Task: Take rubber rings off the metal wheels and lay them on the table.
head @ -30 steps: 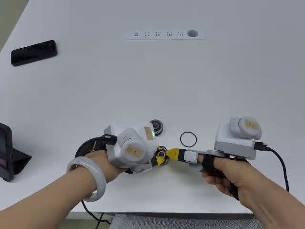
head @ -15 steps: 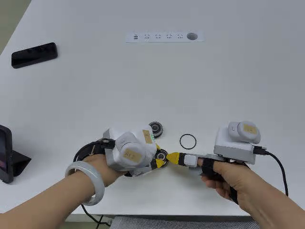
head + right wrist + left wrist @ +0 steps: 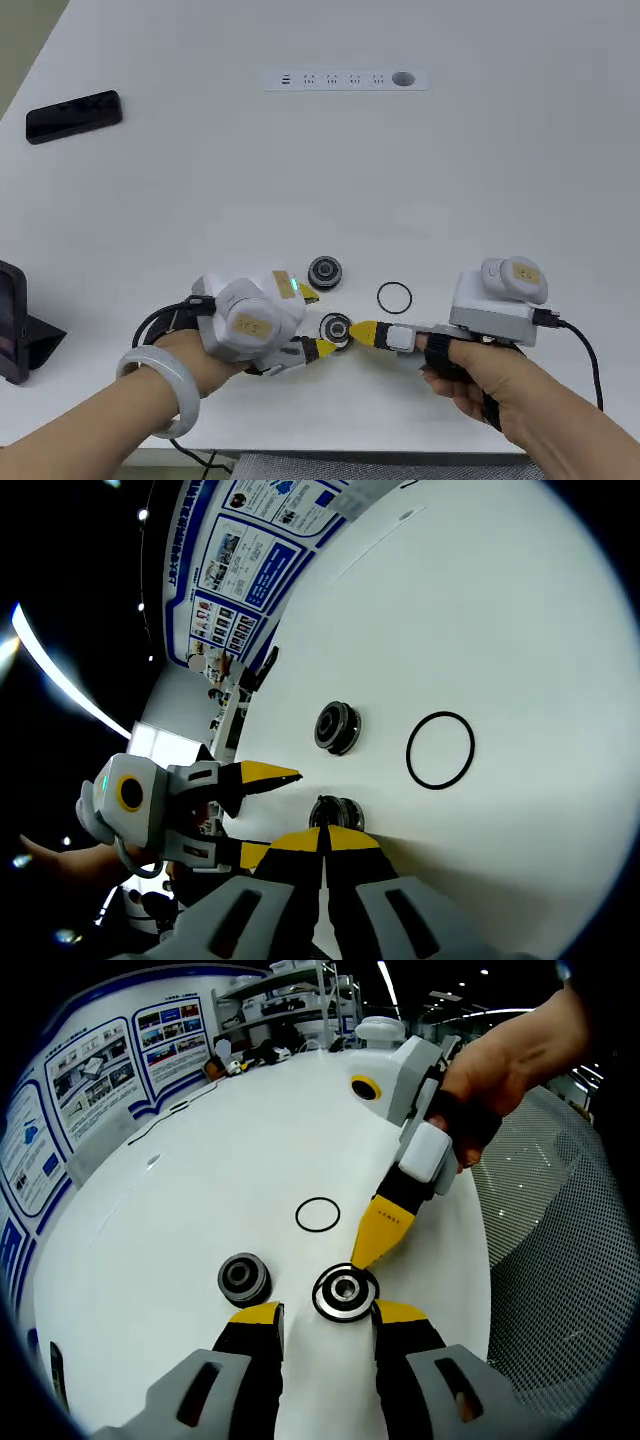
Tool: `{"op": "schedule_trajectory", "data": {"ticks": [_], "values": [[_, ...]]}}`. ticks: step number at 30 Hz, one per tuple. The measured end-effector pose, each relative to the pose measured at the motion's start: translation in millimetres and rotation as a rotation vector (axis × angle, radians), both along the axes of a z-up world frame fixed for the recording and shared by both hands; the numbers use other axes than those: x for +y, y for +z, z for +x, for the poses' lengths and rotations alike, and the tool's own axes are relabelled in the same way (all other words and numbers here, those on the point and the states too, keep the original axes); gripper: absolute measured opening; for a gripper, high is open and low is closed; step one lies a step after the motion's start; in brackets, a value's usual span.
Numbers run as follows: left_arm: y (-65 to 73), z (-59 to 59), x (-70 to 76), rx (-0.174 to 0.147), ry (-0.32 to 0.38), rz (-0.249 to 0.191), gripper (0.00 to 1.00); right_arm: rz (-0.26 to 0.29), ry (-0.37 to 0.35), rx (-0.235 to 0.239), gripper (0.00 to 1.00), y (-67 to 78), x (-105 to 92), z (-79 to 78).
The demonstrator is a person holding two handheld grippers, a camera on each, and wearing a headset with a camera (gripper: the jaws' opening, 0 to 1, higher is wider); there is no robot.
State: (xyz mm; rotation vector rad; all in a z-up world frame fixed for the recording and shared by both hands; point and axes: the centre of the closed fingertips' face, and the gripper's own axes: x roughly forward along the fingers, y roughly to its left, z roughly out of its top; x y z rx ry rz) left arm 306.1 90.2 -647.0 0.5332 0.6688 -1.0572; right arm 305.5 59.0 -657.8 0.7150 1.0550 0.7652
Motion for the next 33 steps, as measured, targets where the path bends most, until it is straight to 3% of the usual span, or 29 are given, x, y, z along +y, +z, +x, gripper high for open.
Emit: {"op": "schedule_trajectory", "data": {"ticks": [11, 22, 33], "values": [[-6.3, -0.7, 15.9, 0.007, 0.041, -0.004, 0.44, 0.034, 0.012, -0.011, 0.02, 12.5, 7.5, -6.1], [-7.2, 0.1, 22.2, 0.007, 0.075, -0.006, 0.52, 0.085, 0.032, -0.027, 0.02, 29.6, 16.1, -11.1], [-5.0, 1.7, 28.9, 0.002, 0.127, -0.021, 0.58, 0.111, -0.031, -0.071, 0.02, 46.1, 3.6, 3.4]]}}
